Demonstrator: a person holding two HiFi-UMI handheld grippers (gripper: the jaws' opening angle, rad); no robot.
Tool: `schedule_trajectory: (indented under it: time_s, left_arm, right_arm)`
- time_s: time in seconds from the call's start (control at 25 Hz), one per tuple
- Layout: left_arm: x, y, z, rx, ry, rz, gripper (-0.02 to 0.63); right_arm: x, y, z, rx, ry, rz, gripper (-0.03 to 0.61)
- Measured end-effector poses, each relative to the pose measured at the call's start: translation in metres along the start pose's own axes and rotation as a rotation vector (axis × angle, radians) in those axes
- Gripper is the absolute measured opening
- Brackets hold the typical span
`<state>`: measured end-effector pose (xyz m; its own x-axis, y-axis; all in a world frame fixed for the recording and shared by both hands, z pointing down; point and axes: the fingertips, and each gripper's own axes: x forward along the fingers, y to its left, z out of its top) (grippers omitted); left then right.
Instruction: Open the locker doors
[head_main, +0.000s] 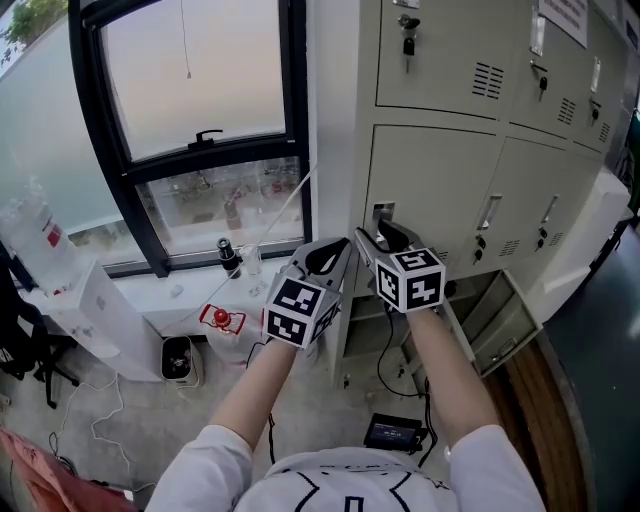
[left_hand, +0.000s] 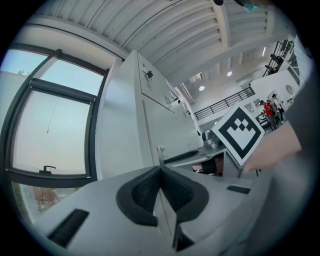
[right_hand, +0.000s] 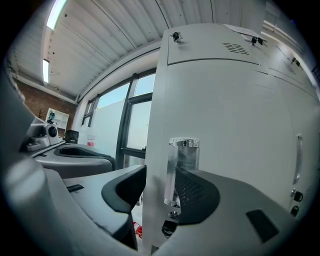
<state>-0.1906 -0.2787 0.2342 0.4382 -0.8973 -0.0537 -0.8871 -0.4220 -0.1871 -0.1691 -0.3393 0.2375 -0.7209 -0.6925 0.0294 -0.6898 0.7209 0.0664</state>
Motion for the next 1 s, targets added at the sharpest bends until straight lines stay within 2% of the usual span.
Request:
schedule_trajectory:
  time_s: [0.24, 0.64, 1.0]
  left_arm:
    - [-0.004, -0.007, 0.000, -0.018, -0.009, -0.011, 0.015]
    - [-0.005, -0.027, -0.001, -0.058, -0.030, -0.013, 0.017]
    - [0.014, -0.075, -0.007, -0.078, -0.010, -0.106, 0.017]
  right_arm:
    - [-0.014, 0.004, 0.000, -0.011, 0.001, 0.000, 0.161]
    - [-0.072, 0.008, -0.001, -0.092, 0.022, -0.032, 0.141]
    - [-0.128, -0.003, -0.002, -0.075, 0.027, -0.046, 0.123]
